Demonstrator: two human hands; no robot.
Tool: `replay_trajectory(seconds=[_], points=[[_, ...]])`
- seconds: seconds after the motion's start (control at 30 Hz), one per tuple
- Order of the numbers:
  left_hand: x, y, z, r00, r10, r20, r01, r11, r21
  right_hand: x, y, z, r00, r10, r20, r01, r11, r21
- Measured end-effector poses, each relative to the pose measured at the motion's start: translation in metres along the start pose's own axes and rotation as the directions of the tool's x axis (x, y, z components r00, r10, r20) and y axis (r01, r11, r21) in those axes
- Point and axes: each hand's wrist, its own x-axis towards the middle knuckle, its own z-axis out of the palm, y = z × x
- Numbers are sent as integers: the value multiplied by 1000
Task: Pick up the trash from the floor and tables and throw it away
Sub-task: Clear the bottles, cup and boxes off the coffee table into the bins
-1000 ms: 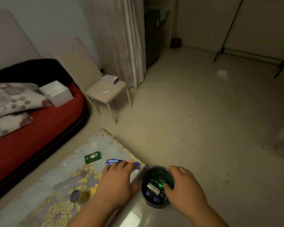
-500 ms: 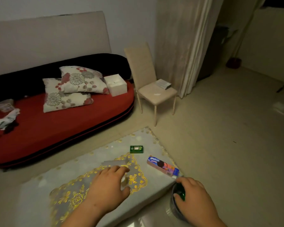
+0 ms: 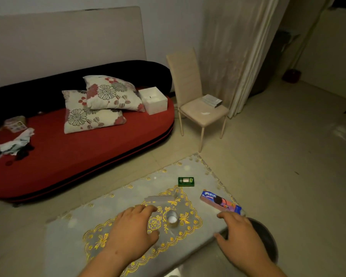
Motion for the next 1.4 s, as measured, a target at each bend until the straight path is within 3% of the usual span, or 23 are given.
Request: replay_trajectory(seconds=[0.23, 0.43, 0.6, 1.03, 1.4], points=[[37, 12, 16, 998, -60, 12, 60, 998, -26, 43, 1, 13, 1000, -20, -17, 20, 1000, 23], [85, -3, 55, 992, -124, 33, 124, 992, -9, 96, 6, 55, 992, -122, 34, 121, 991, 50], [133, -35, 102, 988, -142, 64, 141, 990, 11, 138, 13, 103, 995, -89, 48, 84, 992, 89], [306, -128, 285, 991, 30, 129, -40, 997, 73, 245, 25, 300, 991, 31, 132, -44, 995, 95], [362, -127, 362, 973, 93, 214, -107, 993, 57, 251, 46, 391, 953, 103, 285, -141, 983, 117]])
